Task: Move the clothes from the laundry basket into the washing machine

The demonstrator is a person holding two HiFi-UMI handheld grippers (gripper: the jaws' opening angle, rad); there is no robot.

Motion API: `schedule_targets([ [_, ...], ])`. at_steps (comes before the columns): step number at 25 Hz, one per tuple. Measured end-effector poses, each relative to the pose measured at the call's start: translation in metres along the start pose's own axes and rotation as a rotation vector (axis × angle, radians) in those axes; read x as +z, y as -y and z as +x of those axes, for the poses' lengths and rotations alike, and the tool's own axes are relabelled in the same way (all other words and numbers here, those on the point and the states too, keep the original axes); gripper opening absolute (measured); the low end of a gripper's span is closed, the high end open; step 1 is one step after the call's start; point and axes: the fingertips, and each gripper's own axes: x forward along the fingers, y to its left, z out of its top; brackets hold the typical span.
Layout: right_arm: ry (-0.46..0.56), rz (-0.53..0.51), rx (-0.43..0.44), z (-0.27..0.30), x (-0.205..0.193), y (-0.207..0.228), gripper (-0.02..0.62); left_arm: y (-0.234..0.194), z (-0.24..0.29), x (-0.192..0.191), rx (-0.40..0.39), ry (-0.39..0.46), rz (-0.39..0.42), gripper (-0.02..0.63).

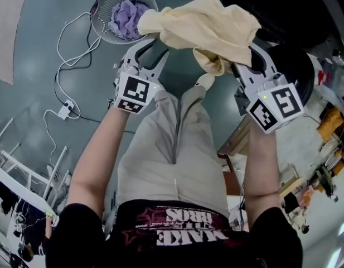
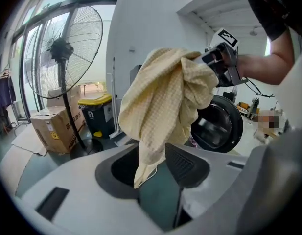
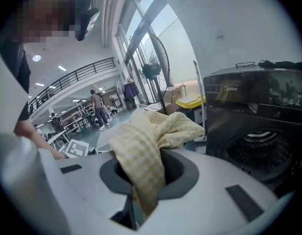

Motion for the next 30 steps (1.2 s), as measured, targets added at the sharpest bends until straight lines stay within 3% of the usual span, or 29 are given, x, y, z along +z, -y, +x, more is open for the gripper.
schedule_targets([
  [8, 0.044, 0.024, 0.027, -0.04, 0.009, 0.022, 0.077, 0.034, 0.052, -0.034, 0.035, -0.107, 0.017, 0.218],
  [13, 0.075, 0.044, 0.059, -0.062, 0.022, 0.03, 0.077, 0.053, 0.087, -0.028, 0.047, -0.081, 0.012, 0.219],
  [17, 0.116, 0.107, 0.083, -0.08, 0.036, 0.038, 0.077, 0.069, 0.119, -0.011, 0.043, -0.037, 0.08, 0.219],
  [21, 0.158, 0.15, 0.094, -0.096, 0.047, 0.044, 0.077, 0.084, 0.16, -0.001, 0.018, -0.052, 0.081, 0.216],
  [22, 0.164, 0.154, 0.09, -0.1, 0.048, 0.047, 0.077, 0.087, 0.169, 0.005, 0.013, -0.049, 0.067, 0.182],
  [23, 0.167, 0.156, 0.082, -0.104, 0.048, 0.051, 0.077, 0.089, 0.175, 0.011, 0.007, -0.039, 0.048, 0.025],
  [26, 0.169, 0.159, 0.041, -0.116, 0.043, 0.069, 0.077, 0.103, 0.183, 0.028, -0.055, 0.008, -0.029, 0.003],
  [30, 0.16, 0.177, -0.046, -0.129, 0.026, 0.101, 0.077, 0.117, 0.173, 0.044, -0.109, 0.046, -0.06, 0.003],
])
